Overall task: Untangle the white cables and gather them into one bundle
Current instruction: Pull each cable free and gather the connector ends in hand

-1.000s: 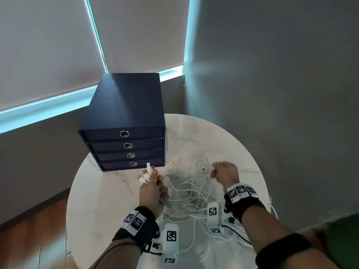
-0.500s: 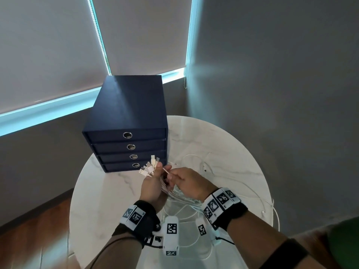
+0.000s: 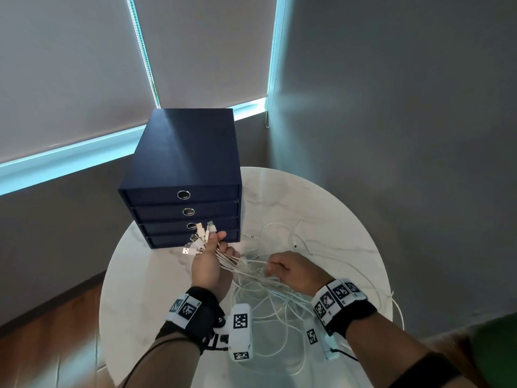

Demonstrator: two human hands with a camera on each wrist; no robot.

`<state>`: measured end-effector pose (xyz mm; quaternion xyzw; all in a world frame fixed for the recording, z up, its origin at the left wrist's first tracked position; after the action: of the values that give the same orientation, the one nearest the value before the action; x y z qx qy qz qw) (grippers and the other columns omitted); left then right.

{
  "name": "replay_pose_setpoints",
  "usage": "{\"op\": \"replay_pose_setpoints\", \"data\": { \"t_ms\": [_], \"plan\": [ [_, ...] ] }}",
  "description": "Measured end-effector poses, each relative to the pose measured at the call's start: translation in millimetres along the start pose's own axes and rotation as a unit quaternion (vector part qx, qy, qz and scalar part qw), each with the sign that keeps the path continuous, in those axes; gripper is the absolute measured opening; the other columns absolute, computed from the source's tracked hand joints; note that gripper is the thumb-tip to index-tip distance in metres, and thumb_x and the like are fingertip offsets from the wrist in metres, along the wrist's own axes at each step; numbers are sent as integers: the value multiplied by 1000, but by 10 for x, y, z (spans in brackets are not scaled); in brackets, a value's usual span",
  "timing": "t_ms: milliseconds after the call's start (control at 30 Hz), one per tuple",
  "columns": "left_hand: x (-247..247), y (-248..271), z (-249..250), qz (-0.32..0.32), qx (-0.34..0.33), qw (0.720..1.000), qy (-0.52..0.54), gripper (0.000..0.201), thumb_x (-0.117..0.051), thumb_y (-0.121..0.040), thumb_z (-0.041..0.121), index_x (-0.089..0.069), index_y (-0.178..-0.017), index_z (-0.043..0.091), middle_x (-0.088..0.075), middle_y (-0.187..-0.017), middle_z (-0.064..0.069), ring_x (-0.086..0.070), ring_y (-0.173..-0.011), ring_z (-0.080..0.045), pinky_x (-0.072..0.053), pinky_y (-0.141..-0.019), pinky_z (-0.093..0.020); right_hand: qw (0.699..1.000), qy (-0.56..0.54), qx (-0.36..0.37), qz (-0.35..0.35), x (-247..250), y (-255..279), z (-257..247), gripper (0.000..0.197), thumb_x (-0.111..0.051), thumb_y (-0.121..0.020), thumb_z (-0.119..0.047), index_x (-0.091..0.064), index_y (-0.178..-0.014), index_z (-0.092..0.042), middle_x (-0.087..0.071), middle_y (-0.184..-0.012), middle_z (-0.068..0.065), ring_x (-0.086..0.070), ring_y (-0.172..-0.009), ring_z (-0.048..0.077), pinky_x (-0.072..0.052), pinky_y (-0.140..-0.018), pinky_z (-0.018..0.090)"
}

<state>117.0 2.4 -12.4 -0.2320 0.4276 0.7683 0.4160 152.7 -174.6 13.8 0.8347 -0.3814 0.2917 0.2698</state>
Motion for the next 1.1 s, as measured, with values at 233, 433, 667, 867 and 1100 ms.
{"op": "replay_pose_setpoints", "data": {
  "t_ms": [233, 433, 667, 867, 1100],
  "plan": [
    [31, 6, 1, -16, 4, 993, -115, 26, -52, -103, 28, -63, -91, 8, -30, -51, 8, -27, -40, -5, -23, -36, -18, 975, 15, -117, 187, 427, -6, 385, 12, -63, -91, -22, -74, -93, -17, -66, -87, 1, -58, -77, 12, -46, -73, 25],
    [-14, 65, -210, -20, 45, 973, -224, 13, -64, -95, 15, -65, -86, 5, -43, -61, 0, -27, -43, -8, -23, -37, -20, 930, -299, -59, 205, 352, -160, -116, 19, -60, -88, -9, -76, -77, -14, -72, -71, 12, -65, -64, 25, -58, -72, 43],
    [-114, 77, -151, -34, 35, 978, -202, 24, -62, -97, 25, -68, -88, 4, -57, -59, -4, -39, -42, -11, -25, -40, -22, 935, -331, 16, 125, -19, -199, -530, 14, -69, -82, 4, -68, -86, -9, -72, -72, 6, -66, -60, 15, -54, -61, 27],
    [-78, 22, -32, -36, 2, 978, -206, 14, -73, -86, 12, -69, -94, 1, -47, -65, 0, -28, -43, -9, -24, -37, -21, 918, -382, -65, 80, -168, -121, -304, 8, -66, -89, -10, -65, -90, -2, -72, -84, 23, -67, -70, 27, -56, -72, 42],
    [-194, 152, -205, -105, -30, 942, -318, 21, -72, -87, 5, -64, -71, 15, -37, -53, 4, -22, -46, -11, -20, -45, -22, 847, -481, -151, 167, 74, -353, -240, 29, -58, -96, -24, -68, -80, -1, -61, -62, 13, -56, -50, 23, -45, -47, 24]
  ]
}}
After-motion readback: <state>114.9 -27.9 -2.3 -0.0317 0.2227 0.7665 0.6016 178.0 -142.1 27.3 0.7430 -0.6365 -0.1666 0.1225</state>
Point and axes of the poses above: each hand's wrist, its own y-axis away from the middle knuckle, its own x-axis out of the back of the hand, z = x × y, the point moved 6 cm from there along -y, towards the middle knuckle
